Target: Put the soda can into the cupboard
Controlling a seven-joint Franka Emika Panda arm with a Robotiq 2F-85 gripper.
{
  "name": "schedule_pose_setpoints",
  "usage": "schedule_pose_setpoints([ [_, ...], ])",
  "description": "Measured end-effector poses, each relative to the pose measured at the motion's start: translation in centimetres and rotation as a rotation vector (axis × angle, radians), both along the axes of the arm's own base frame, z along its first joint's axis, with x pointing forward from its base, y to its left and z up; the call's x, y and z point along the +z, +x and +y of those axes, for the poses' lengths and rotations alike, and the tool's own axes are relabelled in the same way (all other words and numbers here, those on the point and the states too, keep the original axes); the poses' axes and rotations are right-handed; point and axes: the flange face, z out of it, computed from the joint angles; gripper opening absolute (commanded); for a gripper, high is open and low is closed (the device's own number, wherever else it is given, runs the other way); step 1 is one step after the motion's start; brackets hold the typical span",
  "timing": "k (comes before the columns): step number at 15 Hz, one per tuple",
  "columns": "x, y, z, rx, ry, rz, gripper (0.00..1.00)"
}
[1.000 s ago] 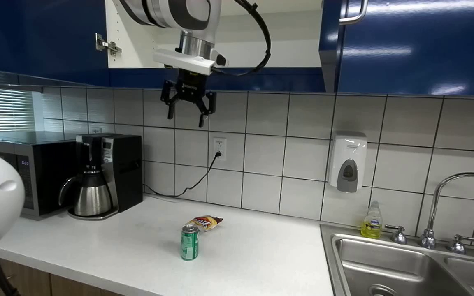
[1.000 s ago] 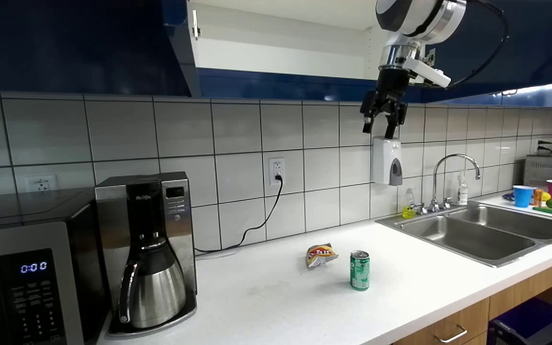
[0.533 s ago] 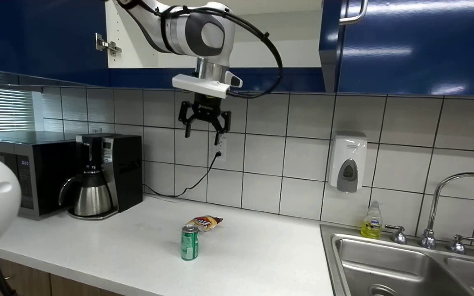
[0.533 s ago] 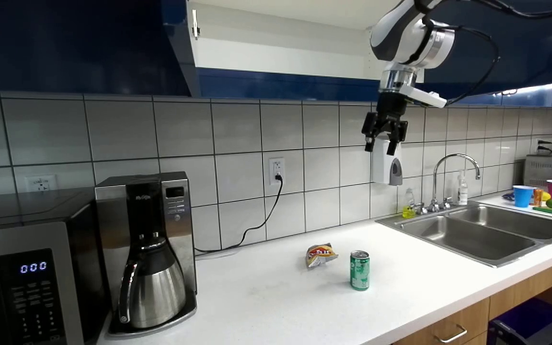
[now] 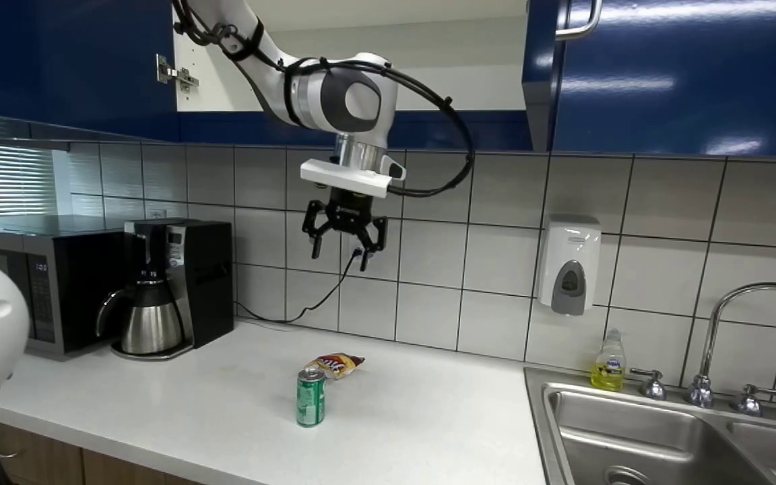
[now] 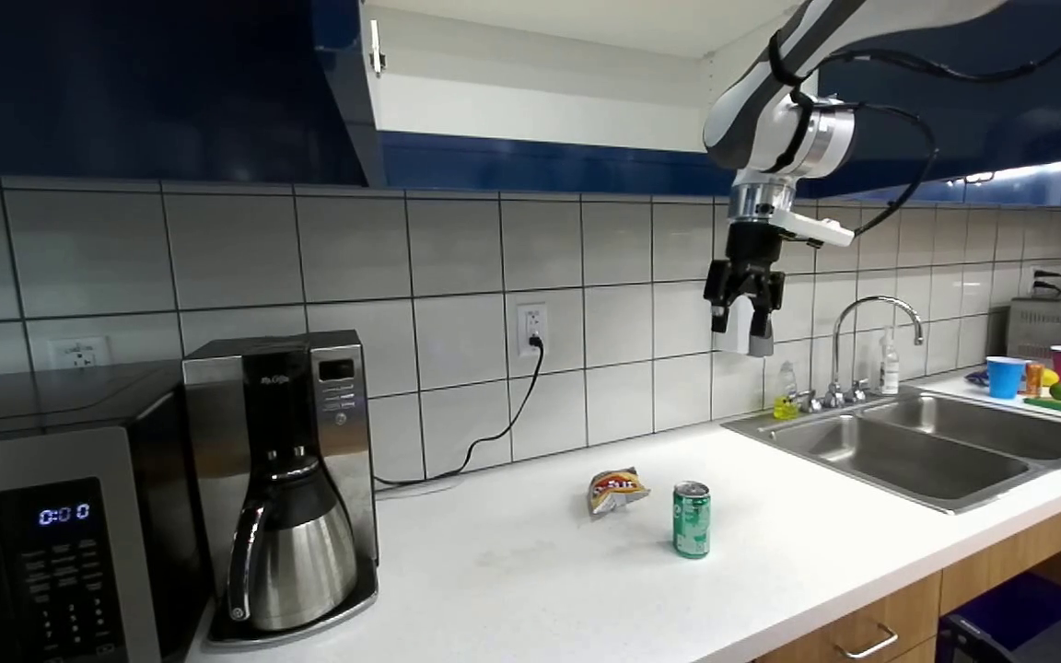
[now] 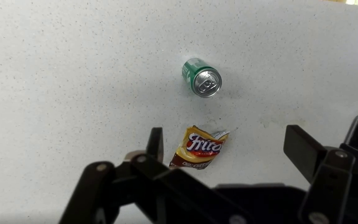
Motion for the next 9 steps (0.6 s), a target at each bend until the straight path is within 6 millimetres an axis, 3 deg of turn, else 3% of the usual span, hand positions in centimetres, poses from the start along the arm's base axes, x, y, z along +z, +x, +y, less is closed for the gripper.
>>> schedule_pose_setpoints([
  [9, -5.1, 0.9, 2.6, 0.088, -0.007, 0.065, 1.00],
])
